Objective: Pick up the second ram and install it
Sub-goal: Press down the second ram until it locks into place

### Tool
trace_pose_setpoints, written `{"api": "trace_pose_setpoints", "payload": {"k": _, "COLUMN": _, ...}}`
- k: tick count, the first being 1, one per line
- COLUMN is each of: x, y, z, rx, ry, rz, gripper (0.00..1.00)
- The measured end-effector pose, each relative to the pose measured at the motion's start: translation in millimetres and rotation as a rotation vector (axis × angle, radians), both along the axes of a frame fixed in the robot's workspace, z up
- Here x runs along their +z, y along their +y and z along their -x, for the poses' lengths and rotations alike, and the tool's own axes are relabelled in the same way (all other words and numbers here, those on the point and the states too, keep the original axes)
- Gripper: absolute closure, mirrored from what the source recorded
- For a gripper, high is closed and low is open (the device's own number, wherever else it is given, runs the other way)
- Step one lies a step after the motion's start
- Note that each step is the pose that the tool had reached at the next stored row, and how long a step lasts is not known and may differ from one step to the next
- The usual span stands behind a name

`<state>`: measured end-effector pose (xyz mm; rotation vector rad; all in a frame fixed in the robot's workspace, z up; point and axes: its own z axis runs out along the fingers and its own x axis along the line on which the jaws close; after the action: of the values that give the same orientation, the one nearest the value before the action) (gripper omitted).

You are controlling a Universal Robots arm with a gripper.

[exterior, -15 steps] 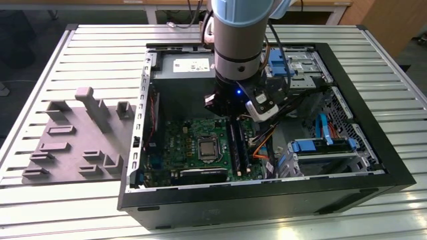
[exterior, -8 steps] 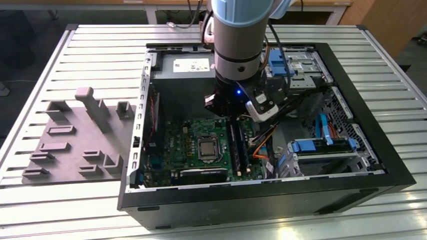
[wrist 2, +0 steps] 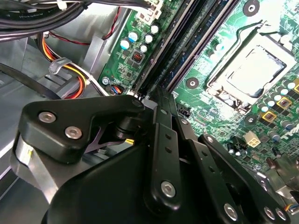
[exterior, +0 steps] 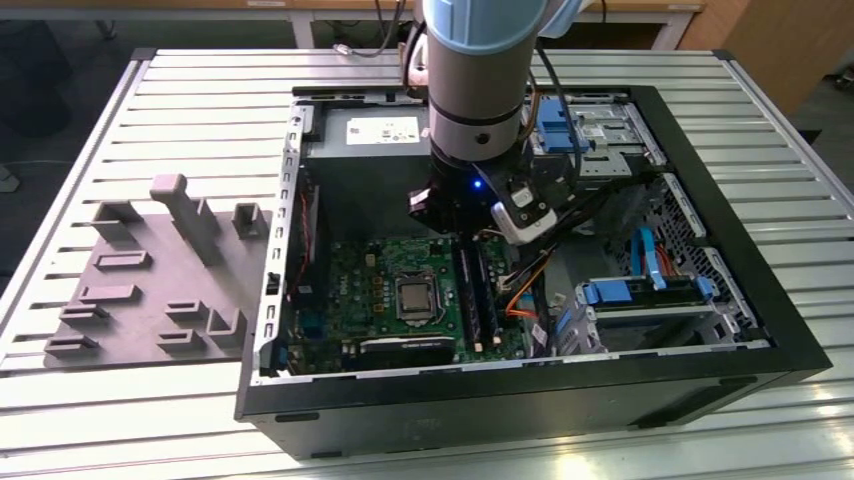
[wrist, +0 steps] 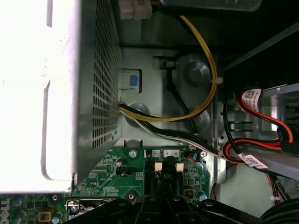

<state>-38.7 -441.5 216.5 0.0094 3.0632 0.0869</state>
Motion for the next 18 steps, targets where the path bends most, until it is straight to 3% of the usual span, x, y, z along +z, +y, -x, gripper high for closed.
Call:
{"api": "trace_pose_setpoints", "payload": {"k": 16, "x": 23.9, "y": 0.6, "z": 0.0, "rx": 0.000, "ry": 0.0003, "rz": 0.0006, "gripper": 0.89}}
{"api": "trace_pose_setpoints", "payload": {"k": 18, "x": 24.5, "y": 0.6, "z": 0.0, "rx": 0.000, "ry": 0.0003, "rz": 0.0005, "gripper": 0.89}}
